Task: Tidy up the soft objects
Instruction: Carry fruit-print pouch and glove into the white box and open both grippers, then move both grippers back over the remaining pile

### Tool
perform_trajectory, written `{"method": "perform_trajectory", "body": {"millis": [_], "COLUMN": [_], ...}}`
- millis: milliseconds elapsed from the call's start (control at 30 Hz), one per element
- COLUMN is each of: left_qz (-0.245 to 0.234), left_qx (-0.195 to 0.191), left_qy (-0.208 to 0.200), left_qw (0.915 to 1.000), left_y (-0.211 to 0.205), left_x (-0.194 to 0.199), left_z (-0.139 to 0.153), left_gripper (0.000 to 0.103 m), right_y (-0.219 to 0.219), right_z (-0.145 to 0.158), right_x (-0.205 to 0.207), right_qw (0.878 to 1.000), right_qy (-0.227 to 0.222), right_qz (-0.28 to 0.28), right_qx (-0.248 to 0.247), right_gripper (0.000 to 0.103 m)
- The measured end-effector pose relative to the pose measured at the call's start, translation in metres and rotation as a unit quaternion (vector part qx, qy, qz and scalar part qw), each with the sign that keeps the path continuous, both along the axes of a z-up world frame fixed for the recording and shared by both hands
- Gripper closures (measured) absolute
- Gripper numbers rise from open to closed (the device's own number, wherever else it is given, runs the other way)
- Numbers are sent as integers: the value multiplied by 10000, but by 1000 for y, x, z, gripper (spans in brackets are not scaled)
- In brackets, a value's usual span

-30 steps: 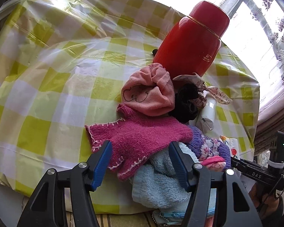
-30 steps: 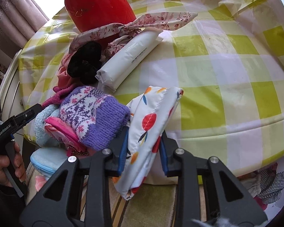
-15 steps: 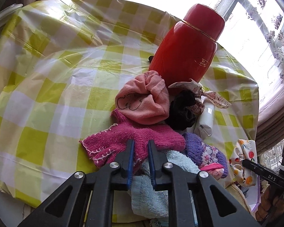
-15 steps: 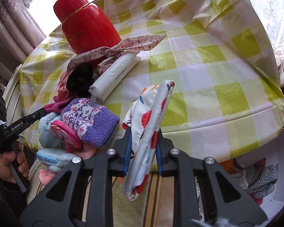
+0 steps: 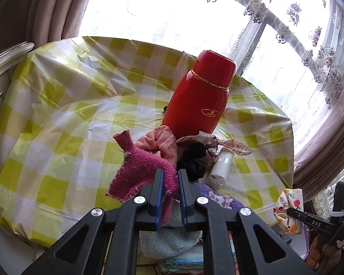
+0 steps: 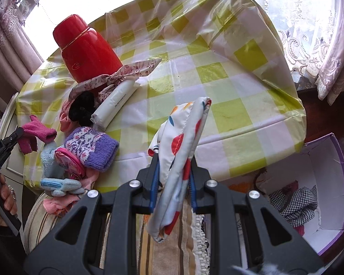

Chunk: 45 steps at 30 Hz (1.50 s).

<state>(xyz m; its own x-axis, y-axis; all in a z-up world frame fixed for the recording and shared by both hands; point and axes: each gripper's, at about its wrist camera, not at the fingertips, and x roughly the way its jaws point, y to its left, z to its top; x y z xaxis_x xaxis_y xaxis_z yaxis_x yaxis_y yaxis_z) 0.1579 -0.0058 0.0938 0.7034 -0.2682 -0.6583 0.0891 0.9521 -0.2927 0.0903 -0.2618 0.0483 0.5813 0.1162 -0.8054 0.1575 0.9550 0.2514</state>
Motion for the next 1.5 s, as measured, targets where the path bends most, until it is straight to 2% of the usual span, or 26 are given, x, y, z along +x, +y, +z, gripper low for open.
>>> {"method": "perform_trajectory", "body": {"millis": [233,433,567,767,1000,1067,1100,1133,1167,1200,1267,1300,1400,1500], "left_qz": [-368,-1123,-1729,-2464,-3170,-3395,-3475,-3522,-3537,-3541,-3499,-3428,-2976,-2120], "left_qx": [-133,-430,-623,-758,-747,-696,-703,-701,-677,-653,-629,-566,-111,402], "left_qy": [-430,-358,-164,166,557,687,769,838,887,921,941,889,432,-104], "left_qw": [9983,9921,9828,9661,9438,9355,9319,9295,9287,9284,9299,9335,9537,9764], "left_y": [-27,-83,-132,-200,-261,-275,-281,-283,-286,-287,-285,-282,-264,-227], "left_x": [-21,-41,-56,-78,-105,-112,-115,-116,-117,-118,-118,-118,-116,-110], "left_z": [37,42,35,22,4,-1,-4,-7,-9,-10,-12,-11,-6,-1], "left_gripper": [90,90,90,90,90,86,80,68,61,48,44,44,44,44], "right_y": [-25,-43,-55,-75,-89,-94,-97,-99,-102,-104,-107,-107,-101,-82], "right_z": [10,17,19,18,22,24,24,24,25,25,25,25,32,42], "right_x": [-28,-52,-69,-93,-115,-120,-123,-125,-127,-129,-131,-132,-130,-121], "right_qw": [9992,9960,9919,9858,9768,9730,9711,9697,9688,9683,9680,9681,9698,9730], "right_qy": [-9,51,110,220,250,260,276,291,300,312,321,305,182,-62], "right_qz": [-364,-691,-891,-1218,-1512,-1657,-1726,-1791,-1846,-1893,-1967,-1995,-2088,-2042], "right_qx": [-158,-564,-901,-1131,-1495,-1586,-1626,-1639,-1624,-1598,-1528,-1482,-1244,-1074], "right_gripper": [77,77,77,77,73,72,71,70,68,66,50,47,41,38]}}
